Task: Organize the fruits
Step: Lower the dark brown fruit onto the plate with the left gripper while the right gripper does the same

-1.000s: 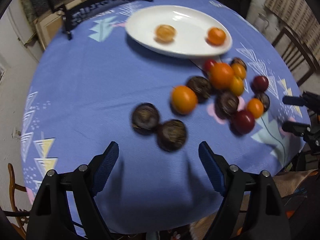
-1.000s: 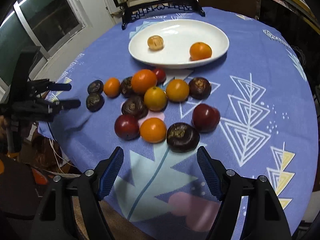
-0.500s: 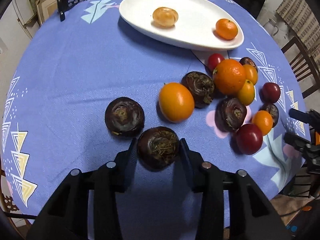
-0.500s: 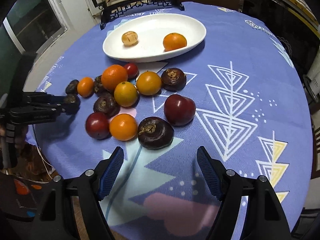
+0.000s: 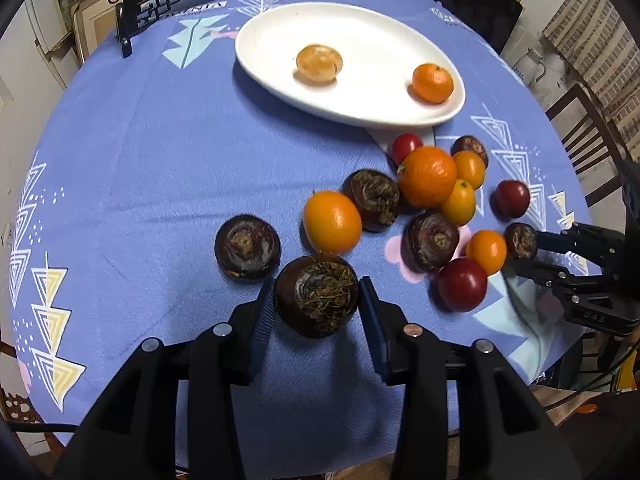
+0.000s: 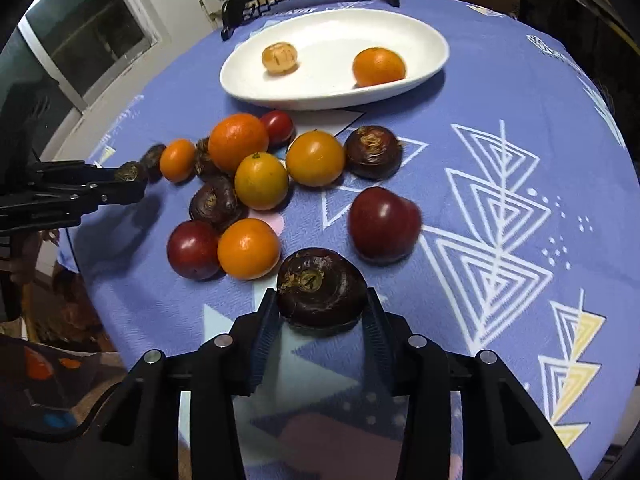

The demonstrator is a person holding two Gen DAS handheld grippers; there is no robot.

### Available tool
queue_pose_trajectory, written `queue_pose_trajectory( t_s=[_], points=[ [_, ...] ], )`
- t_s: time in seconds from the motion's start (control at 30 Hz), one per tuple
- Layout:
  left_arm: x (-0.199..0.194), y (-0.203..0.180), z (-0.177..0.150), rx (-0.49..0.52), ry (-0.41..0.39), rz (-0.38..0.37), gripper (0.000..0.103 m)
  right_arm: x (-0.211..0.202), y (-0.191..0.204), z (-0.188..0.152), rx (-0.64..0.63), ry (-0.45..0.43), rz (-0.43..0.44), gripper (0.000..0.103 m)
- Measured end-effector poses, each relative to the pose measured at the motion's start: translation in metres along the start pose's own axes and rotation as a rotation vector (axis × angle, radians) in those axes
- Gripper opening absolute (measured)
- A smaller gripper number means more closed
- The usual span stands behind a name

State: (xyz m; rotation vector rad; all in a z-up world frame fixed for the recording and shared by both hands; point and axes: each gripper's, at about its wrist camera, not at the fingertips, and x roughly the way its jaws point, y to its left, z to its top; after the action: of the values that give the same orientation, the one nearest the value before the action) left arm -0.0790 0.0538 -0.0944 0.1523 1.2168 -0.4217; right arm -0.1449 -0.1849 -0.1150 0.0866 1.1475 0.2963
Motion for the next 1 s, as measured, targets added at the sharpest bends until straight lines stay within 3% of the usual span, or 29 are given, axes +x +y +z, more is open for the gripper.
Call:
queue_pose_trajectory(
  t_s=[0.17, 0.37, 0.5, 0.63, 0.83, 1.0],
  points=[
    [-0.012, -0.004, 0.025, 0.002, -0.032, -0.037, 0.040, -0.023, -0.009, 0.013, 0.034, -0.053, 0.026, 0.044],
    [-0.023, -0.015, 0.093, 0.045, -0.130, -0.007, 0.040, -0.051, -0.019, 0.080, 0.018, -0.203, 0.025, 0.044],
    [-0.015, -0.022, 0.145, 0.032, -0.173, 0.041, 0.041, -0.045, -0.021, 0.139, 0.015, -0.279, -0.003, 0.044],
    [0.010, -0.020, 0.184, -0.028, -0.163, 0.116, 0.041, -0.005, -0.036, 0.196, 0.118, -0.262, -0.014, 0.044],
    [0.046, -0.014, 0.204, -0.066, -0.106, 0.193, 0.041, 0.033, -0.045, 0.214, 0.164, -0.192, -0.022, 0.044],
    [0.063, -0.009, 0.208, -0.078, -0.073, 0.213, 0.041, 0.052, -0.044, 0.218, 0.152, -0.153, -0.039, 0.044]
  ],
)
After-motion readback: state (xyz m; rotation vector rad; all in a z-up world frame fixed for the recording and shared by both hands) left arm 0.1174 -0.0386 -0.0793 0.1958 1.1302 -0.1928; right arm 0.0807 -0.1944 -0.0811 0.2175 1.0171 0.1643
